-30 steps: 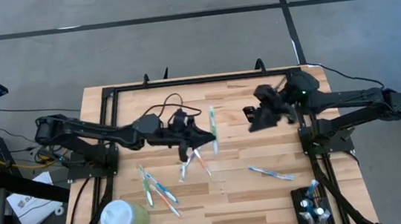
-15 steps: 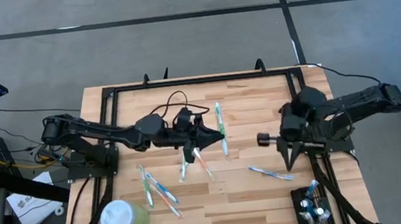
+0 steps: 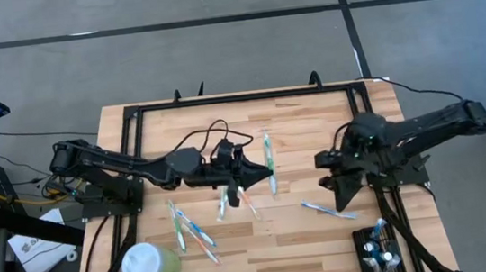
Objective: Pick & Place toothbrushing station
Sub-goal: Put the top left green toothbrush into the black organizer
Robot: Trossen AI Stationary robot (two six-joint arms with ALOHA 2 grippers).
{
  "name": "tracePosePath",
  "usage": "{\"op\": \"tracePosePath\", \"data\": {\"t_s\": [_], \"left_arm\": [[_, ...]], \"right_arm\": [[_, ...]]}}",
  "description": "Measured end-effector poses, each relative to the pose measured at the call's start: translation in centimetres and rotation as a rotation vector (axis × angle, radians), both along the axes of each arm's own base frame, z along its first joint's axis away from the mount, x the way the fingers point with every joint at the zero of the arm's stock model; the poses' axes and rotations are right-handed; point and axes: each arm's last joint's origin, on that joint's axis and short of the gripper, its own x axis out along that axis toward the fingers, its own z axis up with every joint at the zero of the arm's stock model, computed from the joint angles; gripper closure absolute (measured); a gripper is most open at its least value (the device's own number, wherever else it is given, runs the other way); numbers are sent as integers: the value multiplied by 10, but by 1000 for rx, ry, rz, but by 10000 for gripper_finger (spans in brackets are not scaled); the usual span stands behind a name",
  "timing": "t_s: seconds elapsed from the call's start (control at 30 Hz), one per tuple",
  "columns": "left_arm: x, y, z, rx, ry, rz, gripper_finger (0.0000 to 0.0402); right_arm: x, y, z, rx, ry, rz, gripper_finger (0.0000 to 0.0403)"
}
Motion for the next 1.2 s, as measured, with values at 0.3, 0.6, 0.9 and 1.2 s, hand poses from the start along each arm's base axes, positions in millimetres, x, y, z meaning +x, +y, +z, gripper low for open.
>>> {"op": "tracePosePath", "data": {"t_s": [0.3, 0.6, 0.9, 1.2], "left_arm": [[-2, -14, -11, 17, 112, 8, 396], [-5, -22, -12, 2, 117, 104, 396], [40, -36, -21, -18, 81, -5, 396], [86, -48, -19, 20, 54, 45, 396]], "right_arm": [[-26, -12, -35, -103, 429, -43, 403], [-34, -20, -40, -199, 355, -84, 403], [-34, -22, -25, -306, 62, -220, 403], [-62, -28, 7, -383, -229, -569, 403]]}}
